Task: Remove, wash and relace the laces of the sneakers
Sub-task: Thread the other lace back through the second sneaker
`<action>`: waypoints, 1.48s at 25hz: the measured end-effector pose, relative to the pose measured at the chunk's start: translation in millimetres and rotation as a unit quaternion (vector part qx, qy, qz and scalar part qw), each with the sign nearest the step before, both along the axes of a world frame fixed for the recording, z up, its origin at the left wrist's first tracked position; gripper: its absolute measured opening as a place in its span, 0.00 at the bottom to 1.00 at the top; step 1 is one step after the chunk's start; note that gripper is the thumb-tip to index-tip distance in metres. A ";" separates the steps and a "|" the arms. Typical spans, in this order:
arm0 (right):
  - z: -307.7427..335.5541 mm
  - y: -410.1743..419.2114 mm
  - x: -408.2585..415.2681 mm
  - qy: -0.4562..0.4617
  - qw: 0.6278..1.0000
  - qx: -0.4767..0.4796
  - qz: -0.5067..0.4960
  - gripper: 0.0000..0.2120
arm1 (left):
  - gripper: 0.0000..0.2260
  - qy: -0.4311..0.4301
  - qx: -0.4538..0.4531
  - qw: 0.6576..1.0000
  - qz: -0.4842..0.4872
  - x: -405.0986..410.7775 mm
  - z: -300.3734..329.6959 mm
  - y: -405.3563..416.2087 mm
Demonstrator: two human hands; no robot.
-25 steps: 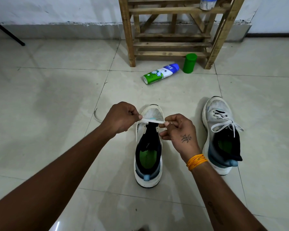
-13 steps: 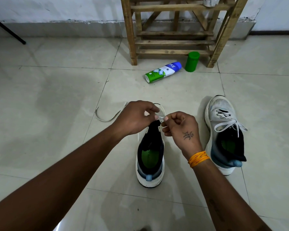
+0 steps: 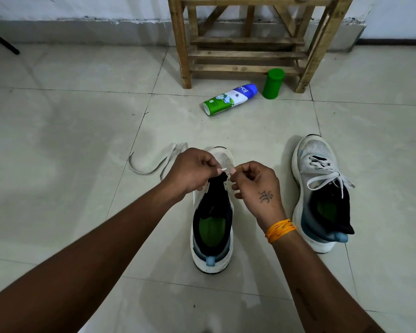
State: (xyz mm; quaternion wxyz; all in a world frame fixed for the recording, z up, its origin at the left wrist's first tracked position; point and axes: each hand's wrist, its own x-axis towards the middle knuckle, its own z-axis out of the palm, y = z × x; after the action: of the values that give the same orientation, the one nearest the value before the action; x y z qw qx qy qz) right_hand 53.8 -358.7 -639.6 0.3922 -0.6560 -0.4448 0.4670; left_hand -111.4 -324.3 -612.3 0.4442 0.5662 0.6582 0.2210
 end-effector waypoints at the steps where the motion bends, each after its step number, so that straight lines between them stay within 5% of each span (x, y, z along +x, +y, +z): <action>1: -0.9 1.4 -1.8 -0.031 0.999 -0.026 0.006 0.13 | 0.02 -0.012 -0.032 0.999 0.022 -1.0 -4.2 0.8; 5: 3.3 15.5 -11.6 -0.165 0.979 -0.099 0.073 0.21 | 0.06 -0.030 -0.112 0.991 0.074 3.0 -19.2 1.6; 8: 3.4 19.5 -16.6 -0.283 0.955 -0.036 0.082 0.15 | 0.05 -0.028 -0.105 0.989 0.097 7.4 -26.3 2.7; 12: -9.2 15.3 -15.6 -0.316 0.947 0.032 0.053 0.19 | 0.03 -0.015 -0.097 0.988 0.122 14.7 -31.4 5.8; 17: -11.9 8.6 -13.6 -0.244 0.969 0.040 0.008 0.06 | 0.04 -0.043 -0.153 0.976 0.151 18.7 -28.0 12.5; 21: -8.6 19.6 -10.1 -0.275 0.960 0.002 0.044 0.13 | 0.08 -0.041 -0.158 0.974 0.159 22.3 -32.2 13.0; 25: -15.4 24.7 -8.3 -0.282 0.958 -0.002 0.048 0.04 | 0.10 -0.046 -0.173 0.972 0.149 22.2 -32.9 13.9; 28: -25.3 15.6 -9.6 -0.249 0.968 0.026 0.030 0.08 | 0.09 -0.048 -0.178 0.972 0.148 23.1 -33.6 13.1; 37: -27.4 5.1 -4.4 -0.020 0.997 -0.041 -0.058 0.09 | 0.10 -0.089 -0.196 0.958 0.190 29.6 -37.9 11.5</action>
State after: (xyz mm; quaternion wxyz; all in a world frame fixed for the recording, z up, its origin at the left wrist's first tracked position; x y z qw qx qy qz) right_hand 49.4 -353.6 -667.0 0.3825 -0.7055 -0.3943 0.4478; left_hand -81.8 -312.8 -650.2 0.5527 0.3108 0.7420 0.2175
